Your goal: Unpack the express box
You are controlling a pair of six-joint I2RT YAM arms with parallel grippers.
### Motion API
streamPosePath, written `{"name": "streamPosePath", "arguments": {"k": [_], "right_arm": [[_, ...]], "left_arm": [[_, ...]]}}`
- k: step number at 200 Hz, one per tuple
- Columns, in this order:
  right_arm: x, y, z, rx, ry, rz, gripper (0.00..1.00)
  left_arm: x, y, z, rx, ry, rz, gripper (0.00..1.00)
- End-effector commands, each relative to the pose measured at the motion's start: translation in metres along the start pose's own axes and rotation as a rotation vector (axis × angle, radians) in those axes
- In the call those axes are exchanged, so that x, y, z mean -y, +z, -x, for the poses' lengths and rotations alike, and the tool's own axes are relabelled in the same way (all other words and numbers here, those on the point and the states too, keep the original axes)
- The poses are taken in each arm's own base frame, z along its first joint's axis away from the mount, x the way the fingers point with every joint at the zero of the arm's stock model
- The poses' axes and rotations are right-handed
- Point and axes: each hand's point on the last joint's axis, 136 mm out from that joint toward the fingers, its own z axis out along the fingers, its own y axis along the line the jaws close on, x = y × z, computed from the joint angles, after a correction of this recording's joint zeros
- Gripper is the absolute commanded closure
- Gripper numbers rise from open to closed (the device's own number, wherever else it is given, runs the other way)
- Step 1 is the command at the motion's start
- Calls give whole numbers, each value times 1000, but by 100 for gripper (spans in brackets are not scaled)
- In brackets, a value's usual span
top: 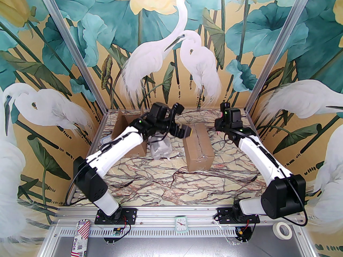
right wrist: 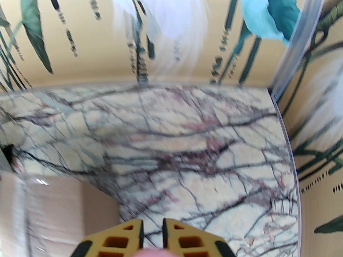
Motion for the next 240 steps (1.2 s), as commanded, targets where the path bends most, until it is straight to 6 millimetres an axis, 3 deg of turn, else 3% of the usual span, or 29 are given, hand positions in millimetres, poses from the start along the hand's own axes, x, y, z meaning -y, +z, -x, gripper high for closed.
{"name": "streamPosePath", "arguments": {"k": [1, 29, 65, 109, 137, 157, 176, 199, 221, 240], "right_arm": [[-8, 27, -11, -75, -3, 7, 98], [-16, 57, -25, -150, -51, 14, 99], [-54, 86, -27, -172, -173, 117, 100], [-110, 82, -14, -122, -237, 351, 99], [-102, 78, -3, -91, -240, 299, 100], [-89, 62, 21, -21, -228, 238, 100], [-89, 37, 46, 79, -202, 246, 100], [-103, 4, 70, 251, -187, 293, 100], [-126, -16, 74, 346, -190, 372, 100], [-148, -20, 68, 382, -217, 405, 100]], "left_arm": [[-31, 29, -10, -88, -5, 4, 1], [-37, 36, -11, -111, 4, 9, 0], [-55, 33, -19, -129, 4, 57, 0], [-65, 27, -25, -136, -1, 85, 0], [-73, 20, -31, -146, 29, 131, 1], [-84, 13, -31, -143, 17, 137, 1], [-93, 10, -29, -133, -15, 105, 4], [-94, 16, -30, -145, -60, 26, 12], [-89, 26, -34, -171, -85, -45, 17], [-87, 35, -36, -176, -102, -91, 22]]}}
